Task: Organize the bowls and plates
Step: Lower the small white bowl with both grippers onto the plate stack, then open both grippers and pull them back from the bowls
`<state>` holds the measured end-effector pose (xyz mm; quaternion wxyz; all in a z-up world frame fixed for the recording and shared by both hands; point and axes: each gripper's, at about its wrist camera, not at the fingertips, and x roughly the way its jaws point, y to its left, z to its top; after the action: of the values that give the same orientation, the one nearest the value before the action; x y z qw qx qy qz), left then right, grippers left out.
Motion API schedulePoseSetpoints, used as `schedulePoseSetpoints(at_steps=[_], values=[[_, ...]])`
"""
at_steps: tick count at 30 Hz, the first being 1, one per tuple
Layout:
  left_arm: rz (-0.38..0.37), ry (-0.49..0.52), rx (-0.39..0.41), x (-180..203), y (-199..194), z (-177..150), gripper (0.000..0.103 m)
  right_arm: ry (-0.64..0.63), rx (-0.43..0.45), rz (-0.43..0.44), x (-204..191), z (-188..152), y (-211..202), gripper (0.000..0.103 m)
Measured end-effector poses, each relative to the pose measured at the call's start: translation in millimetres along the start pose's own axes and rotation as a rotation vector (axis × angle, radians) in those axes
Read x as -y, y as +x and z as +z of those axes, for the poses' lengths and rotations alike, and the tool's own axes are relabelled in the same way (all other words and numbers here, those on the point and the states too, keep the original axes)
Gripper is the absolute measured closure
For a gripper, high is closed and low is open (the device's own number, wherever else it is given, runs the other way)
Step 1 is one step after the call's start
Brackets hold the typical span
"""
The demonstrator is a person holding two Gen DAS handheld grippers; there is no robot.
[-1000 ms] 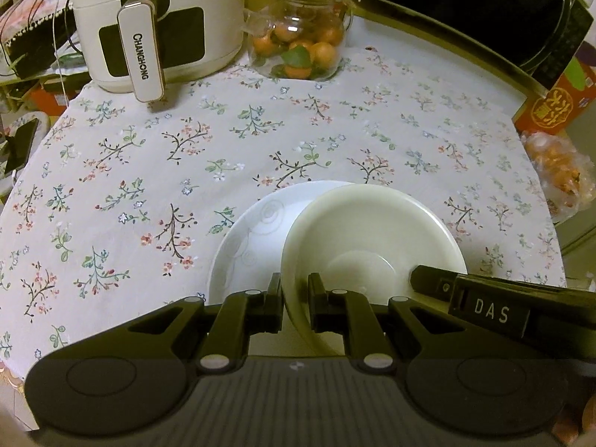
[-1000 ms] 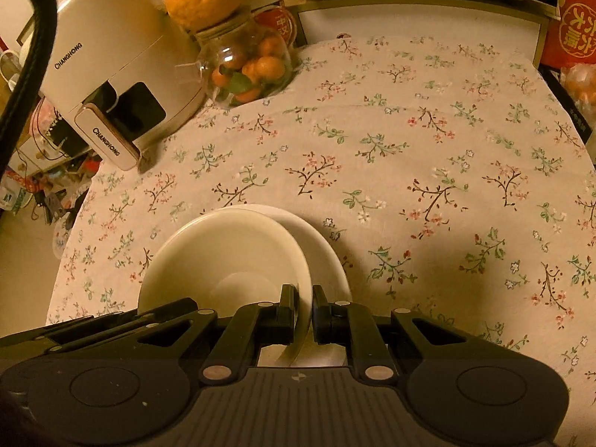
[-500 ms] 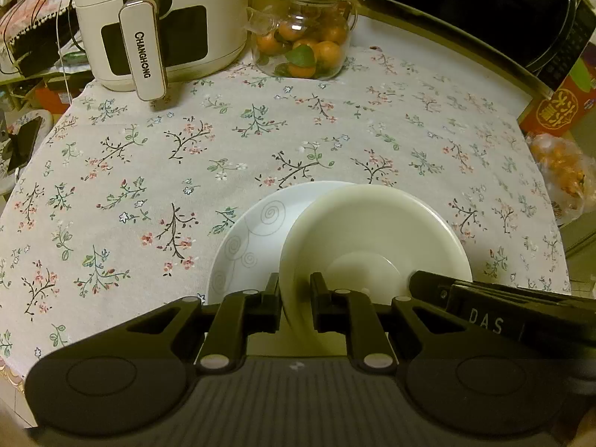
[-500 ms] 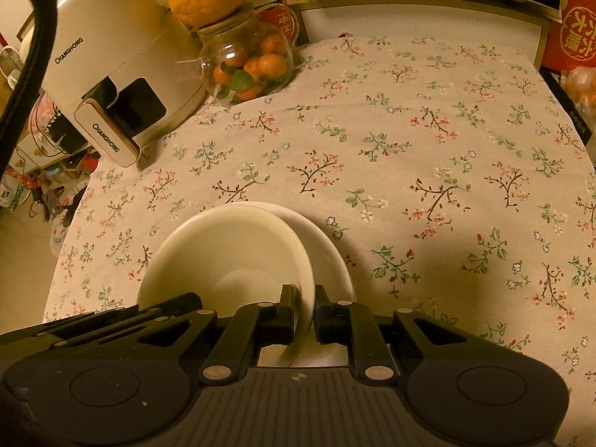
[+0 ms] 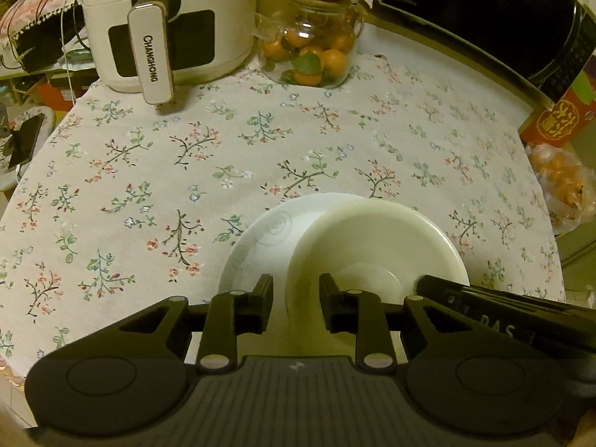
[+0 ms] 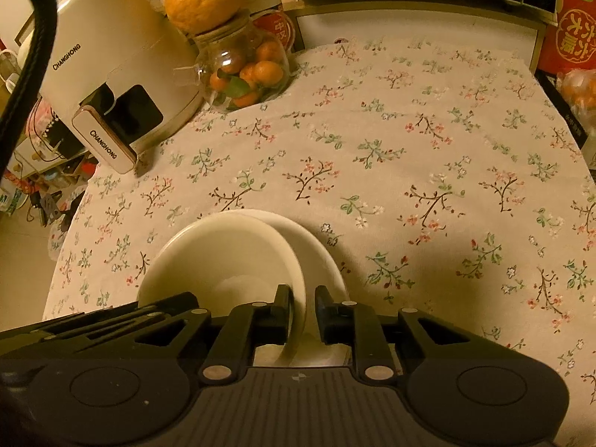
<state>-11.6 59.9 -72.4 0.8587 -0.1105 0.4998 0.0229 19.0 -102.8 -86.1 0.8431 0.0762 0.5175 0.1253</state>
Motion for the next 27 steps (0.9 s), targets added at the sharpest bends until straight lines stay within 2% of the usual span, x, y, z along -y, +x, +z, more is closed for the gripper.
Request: schedulePoseSetpoints(at_steps=[9, 11, 17, 20, 24, 27], values=[[0.017, 0.014, 0.048, -7.4, -26.5, -10.1, 0.067, 0.003, 0.042, 0.04, 2.8, -0.7, -22.8, 0.085], [0.021, 0.014, 0.062, -10.6, -36.6, -15.7, 0.066, -0.013, 0.059, 0.057, 0.3, -4.9, -32.1, 0.081], [0.05, 0.003, 0.128, -23.7, -75.3, -35.1, 0.06, 0.031, 0.085, 0.095, 2.6, -34.5, -58.0, 0.08], [0.072, 0.036, 0.166, -22.9, -98.4, -46.5, 0.057, 0.047, 0.114, 0.097, 2.0, -48.7, -77.6, 0.08], [0.097, 0.08, 0.241, -16.9, -129.5, -58.7, 0.04, 0.03, 0.155, 0.108, -5.0, -63.2, -104.6, 0.071], [0.113, 0.113, 0.29, -9.6, -150.0, -67.0, 0.038, 0.021, 0.198, 0.103, -7.6, -74.5, -127.2, 0.061]])
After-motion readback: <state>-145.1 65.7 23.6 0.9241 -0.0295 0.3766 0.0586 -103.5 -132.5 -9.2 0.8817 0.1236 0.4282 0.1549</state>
